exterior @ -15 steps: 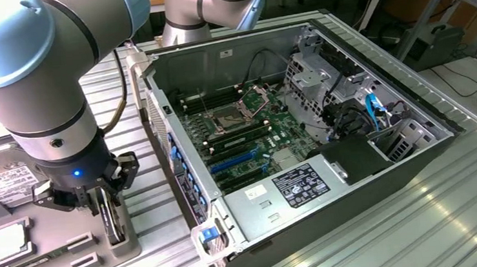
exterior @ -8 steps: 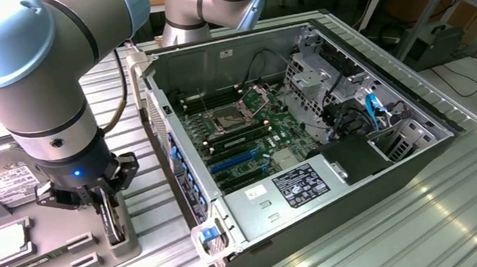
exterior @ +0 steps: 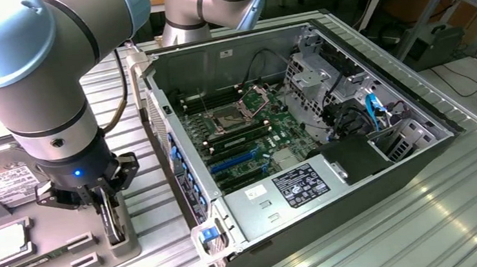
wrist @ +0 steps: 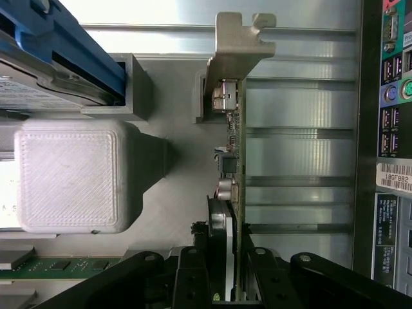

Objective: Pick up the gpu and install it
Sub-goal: 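Pick up the gpu and move the gpu toward the slot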

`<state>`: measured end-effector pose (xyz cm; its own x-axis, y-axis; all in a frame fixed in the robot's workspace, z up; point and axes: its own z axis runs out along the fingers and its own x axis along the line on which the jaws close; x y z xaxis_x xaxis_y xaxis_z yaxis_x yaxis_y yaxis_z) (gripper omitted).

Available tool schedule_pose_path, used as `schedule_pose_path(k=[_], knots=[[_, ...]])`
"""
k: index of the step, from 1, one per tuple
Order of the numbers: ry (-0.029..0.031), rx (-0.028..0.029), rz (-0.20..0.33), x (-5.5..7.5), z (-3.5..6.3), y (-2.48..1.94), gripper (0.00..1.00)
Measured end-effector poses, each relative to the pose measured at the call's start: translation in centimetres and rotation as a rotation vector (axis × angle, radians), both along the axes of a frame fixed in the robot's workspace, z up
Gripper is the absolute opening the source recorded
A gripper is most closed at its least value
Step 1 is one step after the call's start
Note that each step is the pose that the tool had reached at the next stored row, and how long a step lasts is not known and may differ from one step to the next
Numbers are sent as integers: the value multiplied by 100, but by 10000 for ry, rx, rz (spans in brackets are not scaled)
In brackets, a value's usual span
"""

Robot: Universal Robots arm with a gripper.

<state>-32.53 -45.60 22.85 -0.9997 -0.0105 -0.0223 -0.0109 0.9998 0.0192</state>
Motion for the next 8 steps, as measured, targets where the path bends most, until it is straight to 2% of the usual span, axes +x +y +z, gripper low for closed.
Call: schedule_pose_path(k=[6, 8], knots=[[-3, 2, 0, 1, 7, 0, 28], [-1, 2, 0, 0, 47, 0, 28]])
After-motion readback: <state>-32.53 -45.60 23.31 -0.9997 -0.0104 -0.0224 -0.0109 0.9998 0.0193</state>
